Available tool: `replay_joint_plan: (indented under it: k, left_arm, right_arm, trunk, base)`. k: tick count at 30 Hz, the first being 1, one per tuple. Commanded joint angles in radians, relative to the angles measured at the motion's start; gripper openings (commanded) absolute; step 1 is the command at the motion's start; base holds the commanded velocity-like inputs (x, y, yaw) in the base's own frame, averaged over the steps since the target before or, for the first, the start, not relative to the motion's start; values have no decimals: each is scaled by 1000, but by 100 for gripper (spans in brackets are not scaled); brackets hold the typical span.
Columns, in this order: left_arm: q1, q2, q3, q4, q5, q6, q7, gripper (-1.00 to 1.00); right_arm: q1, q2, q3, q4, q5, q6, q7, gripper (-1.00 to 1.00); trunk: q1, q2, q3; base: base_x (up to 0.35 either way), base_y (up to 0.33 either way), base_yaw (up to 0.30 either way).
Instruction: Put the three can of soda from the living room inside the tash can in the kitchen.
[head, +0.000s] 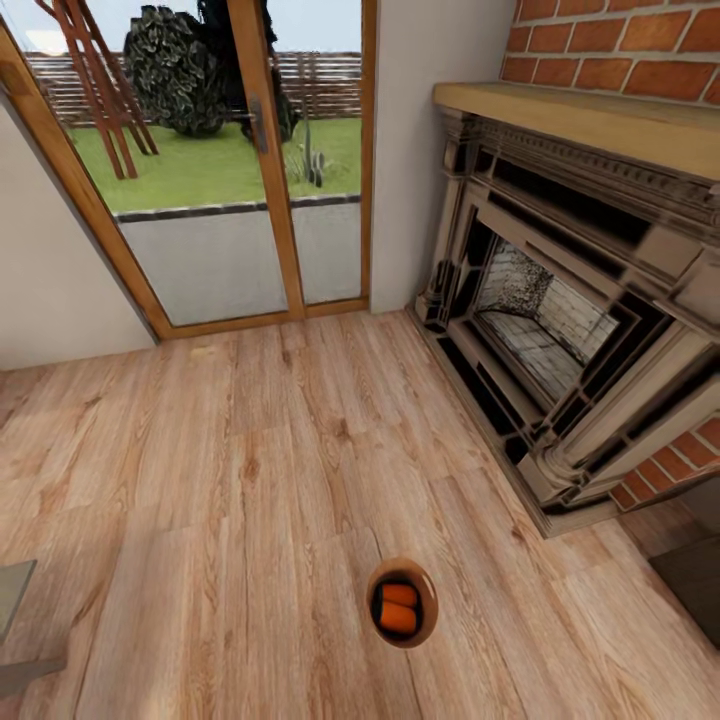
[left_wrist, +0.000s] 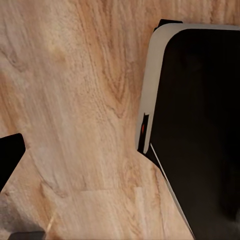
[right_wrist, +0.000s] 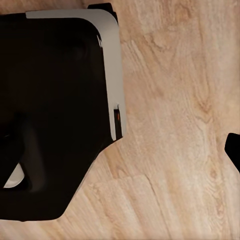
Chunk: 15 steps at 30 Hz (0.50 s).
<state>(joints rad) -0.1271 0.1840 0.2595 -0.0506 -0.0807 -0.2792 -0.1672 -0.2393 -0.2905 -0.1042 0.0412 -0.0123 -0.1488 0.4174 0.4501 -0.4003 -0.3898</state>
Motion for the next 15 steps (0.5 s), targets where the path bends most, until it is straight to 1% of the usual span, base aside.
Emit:
replay_joint_plan:
  k: [1,8,15]
  left_arm:
    - [0,0,-1,0,0,0,0,100]
    - [-1,-1,-4,-1,-1,0,1,100]
    - [-2,-2,-5,-3,0,0,0,100]
  right_arm:
    - [0,0,0,0,0,0,0,100]
    - [0,4,0,0,0,0,0,100]
    - [0,21,0,0,0,0,0,100]
  trunk:
    - [0,0,0]
    - [0,0,0]
    - [0,0,0]
  base:
    - [0,0,0]
    - [0,0,0]
    - [0,0,0]
